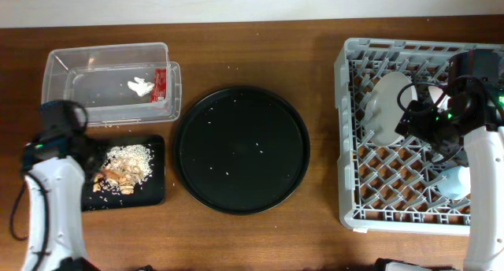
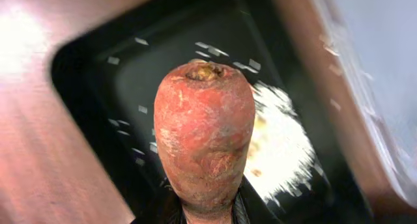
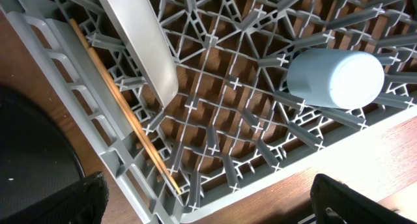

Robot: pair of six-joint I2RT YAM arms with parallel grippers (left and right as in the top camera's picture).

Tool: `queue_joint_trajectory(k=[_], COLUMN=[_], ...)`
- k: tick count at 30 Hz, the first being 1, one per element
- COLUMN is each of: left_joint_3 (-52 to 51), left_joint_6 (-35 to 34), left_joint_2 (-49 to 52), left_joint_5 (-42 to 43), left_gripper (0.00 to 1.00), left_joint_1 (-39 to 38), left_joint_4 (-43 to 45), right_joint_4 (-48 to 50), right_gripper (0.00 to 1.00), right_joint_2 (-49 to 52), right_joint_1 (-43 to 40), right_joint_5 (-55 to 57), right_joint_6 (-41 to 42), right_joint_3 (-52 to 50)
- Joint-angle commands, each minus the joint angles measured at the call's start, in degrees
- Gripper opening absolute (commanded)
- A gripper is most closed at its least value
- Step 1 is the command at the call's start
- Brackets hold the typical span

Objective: Sort waste into correct bins and load items into the dishwasher rack

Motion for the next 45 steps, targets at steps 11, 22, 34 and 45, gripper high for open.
queue_joint_trajectory(k=[11, 22, 34, 45], left_joint_3=[0.1, 2.1, 21.7, 21.7], left_joint_6=[0.9, 4.3, 41.6, 50.4], left_joint_2=[18.2, 18.4, 15.4, 15.2], left_joint_5=[-1.7, -0.1, 30.0, 19.3], left_gripper=[0.13, 0.59, 0.79, 0.99], left_joint_1=[6.4, 6.4, -9.2, -25.5], left_joint_4=[0.6, -1.2, -6.7, -30.4], right_joint_4=[0.0, 0.0, 6.2, 2.0], right_gripper=[0.98, 0.98, 0.98, 0.98], right_joint_2=[0.2, 0.2, 0.2, 2.1], right_joint_1=[-0.4, -0.4, 4.4, 11.9], right_joint_5=[-0.3, -0.3, -28.2, -18.8], right_joint_6=[-0.5, -0.5, -20.2, -22.0], right_joint_3=[-0.4, -0.4, -0.4, -0.4])
